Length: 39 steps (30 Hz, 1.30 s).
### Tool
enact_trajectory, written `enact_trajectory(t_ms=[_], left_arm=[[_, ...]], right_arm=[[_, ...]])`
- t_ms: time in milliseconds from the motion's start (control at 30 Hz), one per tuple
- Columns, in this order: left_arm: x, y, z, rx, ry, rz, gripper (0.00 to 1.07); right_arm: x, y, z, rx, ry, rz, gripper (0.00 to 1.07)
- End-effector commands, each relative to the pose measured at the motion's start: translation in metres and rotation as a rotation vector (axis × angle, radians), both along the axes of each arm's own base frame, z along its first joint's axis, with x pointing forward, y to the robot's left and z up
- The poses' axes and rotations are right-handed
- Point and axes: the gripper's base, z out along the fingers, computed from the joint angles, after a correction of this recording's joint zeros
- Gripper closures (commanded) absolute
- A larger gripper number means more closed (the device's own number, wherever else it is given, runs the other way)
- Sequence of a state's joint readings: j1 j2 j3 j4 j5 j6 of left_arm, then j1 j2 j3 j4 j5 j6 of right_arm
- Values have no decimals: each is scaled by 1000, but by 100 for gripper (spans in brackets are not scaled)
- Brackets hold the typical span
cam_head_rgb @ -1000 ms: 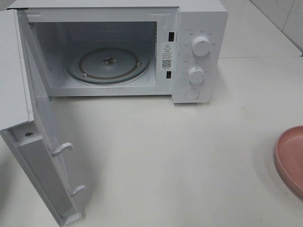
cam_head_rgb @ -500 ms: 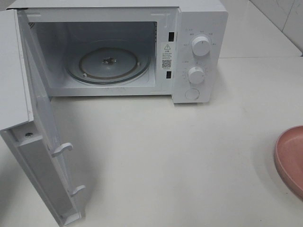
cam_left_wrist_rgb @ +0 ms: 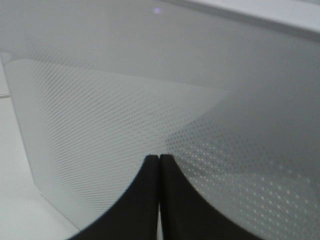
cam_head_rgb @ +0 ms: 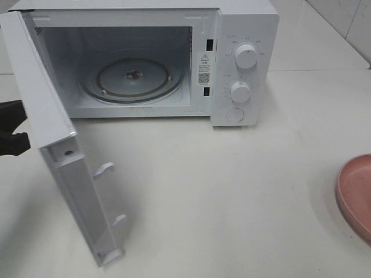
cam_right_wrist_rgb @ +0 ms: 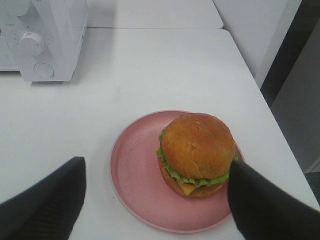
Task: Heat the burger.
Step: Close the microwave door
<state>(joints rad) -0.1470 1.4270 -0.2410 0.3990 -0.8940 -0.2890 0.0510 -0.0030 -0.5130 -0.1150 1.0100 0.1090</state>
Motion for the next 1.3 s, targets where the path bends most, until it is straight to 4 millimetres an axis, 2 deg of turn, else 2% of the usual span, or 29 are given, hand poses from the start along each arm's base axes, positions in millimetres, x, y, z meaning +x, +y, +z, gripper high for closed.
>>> enact_trajectory(t_ms=[33,100,167,267,333,700,767,933,1300], left_arm=[[5,-11,4,-7,-44,-20,107],[7,-14,4,-9,-47,-29,107],[13,-27,8,-11,-67,-59,107],[16,-30,9,-12,-73,-63,107],[25,-40,11,-23,-70,-67,107],[34,-67,6,-28,-61,-106,107],[40,-80,5,-32,-66,-128,107],[44,-92,6,-49,-68,-132,107],[70,-128,8,-43,-39,-165,107]], right_arm=[[-3,0,0,-7,-36,-2,32],[-3,0,0,-7,-36,-2,32],[-3,0,0,-7,-36,-2,32],[-3,0,0,-7,-36,-2,32],[-3,0,0,-7,-36,-2,32],[-3,0,0,-7,-36,-2,32],[-3,0,0,-7,-36,-2,32],[-3,0,0,-7,-36,-2,32],[-3,0,0,-7,-36,-2,32]])
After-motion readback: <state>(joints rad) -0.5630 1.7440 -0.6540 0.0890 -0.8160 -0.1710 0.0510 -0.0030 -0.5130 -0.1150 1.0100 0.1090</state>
